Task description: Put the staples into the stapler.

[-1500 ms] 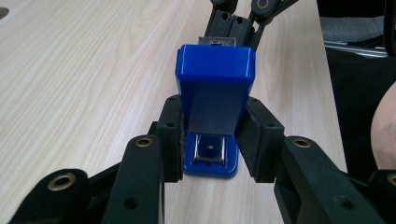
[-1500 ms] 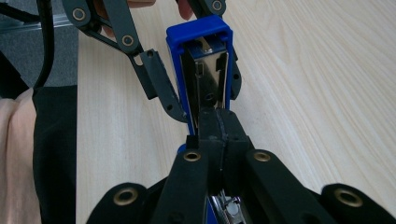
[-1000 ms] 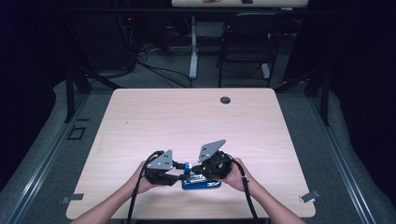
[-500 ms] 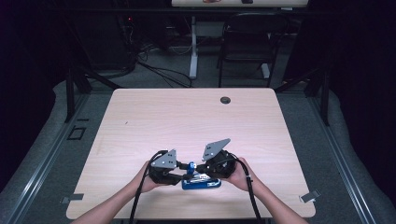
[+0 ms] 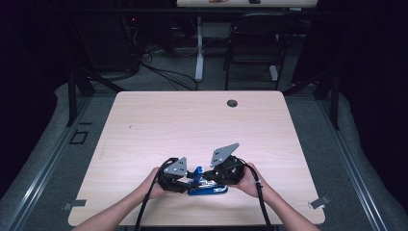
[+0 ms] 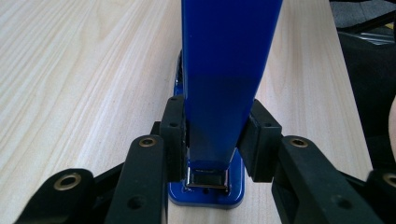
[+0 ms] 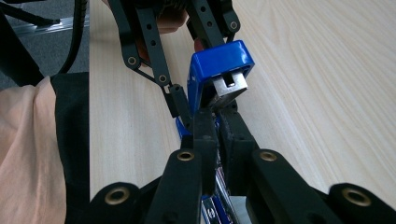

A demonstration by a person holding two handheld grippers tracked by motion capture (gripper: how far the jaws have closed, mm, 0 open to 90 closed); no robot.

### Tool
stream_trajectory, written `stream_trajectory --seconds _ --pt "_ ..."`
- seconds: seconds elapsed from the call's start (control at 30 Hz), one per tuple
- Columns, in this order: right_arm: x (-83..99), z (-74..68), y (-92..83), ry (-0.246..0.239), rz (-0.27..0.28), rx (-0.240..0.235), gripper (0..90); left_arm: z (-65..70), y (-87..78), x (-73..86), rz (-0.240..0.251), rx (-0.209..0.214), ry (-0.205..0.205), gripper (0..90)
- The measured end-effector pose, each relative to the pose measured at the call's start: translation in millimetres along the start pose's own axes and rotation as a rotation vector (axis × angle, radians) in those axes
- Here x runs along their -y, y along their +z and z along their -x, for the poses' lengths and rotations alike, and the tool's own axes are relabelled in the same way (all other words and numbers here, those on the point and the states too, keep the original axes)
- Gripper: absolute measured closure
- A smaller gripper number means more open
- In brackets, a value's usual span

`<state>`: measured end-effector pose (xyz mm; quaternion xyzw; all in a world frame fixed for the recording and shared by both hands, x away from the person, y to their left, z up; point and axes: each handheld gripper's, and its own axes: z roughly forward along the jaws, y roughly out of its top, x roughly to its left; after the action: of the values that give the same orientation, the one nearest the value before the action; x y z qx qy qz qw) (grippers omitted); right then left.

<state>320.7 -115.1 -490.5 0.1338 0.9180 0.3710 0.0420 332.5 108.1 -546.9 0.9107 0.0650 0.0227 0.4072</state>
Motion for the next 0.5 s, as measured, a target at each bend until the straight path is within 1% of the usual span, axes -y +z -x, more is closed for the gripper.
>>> stream_trajectory --seconds 0.07,0.13,0.2,0.23,0.27,0.3,0.4,0.5 --pt "0.5 1.2 -4.3 0.001 0.0 0.007 86.3 0.8 1.0 -1.5 -0.007 -0.005 0.01 66.3" --pt "1.4 3.1 -9.8 0.011 0.003 0.015 85.8 0.7 1.6 -3.0 -0.017 -0.003 0.012 66.2" --pt "2.0 4.5 -15.1 0.038 0.012 0.025 84.6 -0.2 3.0 -4.4 -0.02 0.001 0.006 66.2" --pt "2.4 4.9 -17.6 0.045 0.01 0.036 84.0 -0.2 3.5 -4.9 -0.024 -0.001 0.012 66.2" --pt "3.2 5.2 -19.9 0.053 0.011 0.039 83.4 0.3 3.5 -5.5 -0.032 -0.003 0.013 66.1" --pt "4.0 5.6 -22.8 0.057 0.009 0.036 82.7 0.7 4.4 -5.7 -0.028 -0.004 0.011 66.1" --pt "4.8 3.7 -30.2 0.074 0.037 0.05 81.9 1.2 5.5 -8.0 -0.046 -0.01 0.017 66.2" --pt "4.4 1.8 -37.9 0.08 0.05 0.056 81.1 2.0 6.8 -9.3 -0.054 -0.014 0.025 66.2"
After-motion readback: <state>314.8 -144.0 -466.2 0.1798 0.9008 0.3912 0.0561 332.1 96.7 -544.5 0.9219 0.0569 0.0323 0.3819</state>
